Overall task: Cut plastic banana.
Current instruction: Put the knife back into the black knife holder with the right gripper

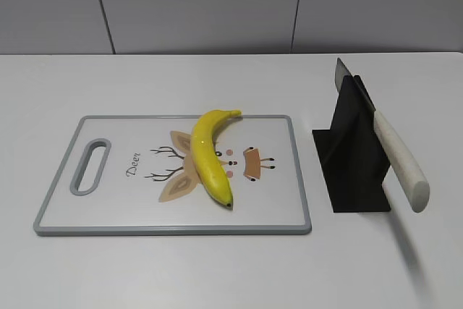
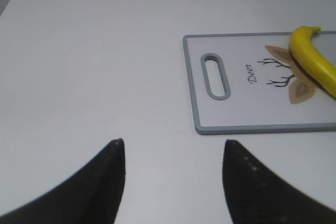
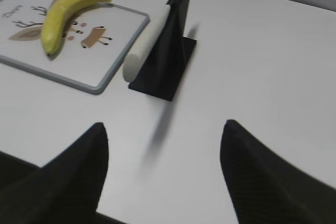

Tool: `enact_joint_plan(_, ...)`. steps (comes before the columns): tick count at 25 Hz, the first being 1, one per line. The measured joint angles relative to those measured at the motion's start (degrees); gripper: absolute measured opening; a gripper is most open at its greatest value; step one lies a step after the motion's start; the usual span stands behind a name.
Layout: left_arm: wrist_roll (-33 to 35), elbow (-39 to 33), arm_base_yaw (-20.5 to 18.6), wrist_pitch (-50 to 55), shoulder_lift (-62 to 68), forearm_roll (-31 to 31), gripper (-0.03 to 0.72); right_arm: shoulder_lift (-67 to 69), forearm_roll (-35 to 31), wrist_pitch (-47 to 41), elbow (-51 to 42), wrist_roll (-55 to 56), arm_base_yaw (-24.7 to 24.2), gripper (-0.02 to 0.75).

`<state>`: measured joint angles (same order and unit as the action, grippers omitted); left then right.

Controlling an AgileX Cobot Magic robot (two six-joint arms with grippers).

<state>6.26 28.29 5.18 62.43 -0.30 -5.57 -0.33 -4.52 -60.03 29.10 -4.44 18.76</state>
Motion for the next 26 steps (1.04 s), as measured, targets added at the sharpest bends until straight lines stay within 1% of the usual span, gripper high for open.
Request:
enact_joint_plan(4,0.0,0.0,-3.7,0.0,0.0,0.0,0.560,0.0,0.0,0.0,0.0,0.0,-8.5,0.522)
enact_joint_plan(7,0.0,0.0,-4.5,0.0,0.0,0.0,0.542,0.0,0.0,0.0,0.0,0.0,-14.2,0.522)
enact_joint_plan(9,0.0,0.0,-4.5,0.0,0.0,0.0,0.533,0.0,0.0,0.0,0.0,0.0,-16.5,0.522)
enact_joint_plan(12,0.0,0.0,-4.5,0.0,0.0,0.0,0.510,0.0,0.0,0.0,0.0,0.0,-17.2,0.522)
enact_joint_plan(26,0.0,0.0,-4.5,0.0,0.0,0.0,0.423,0.0,0.0,0.0,0.0,0.0,-17.2,0.522)
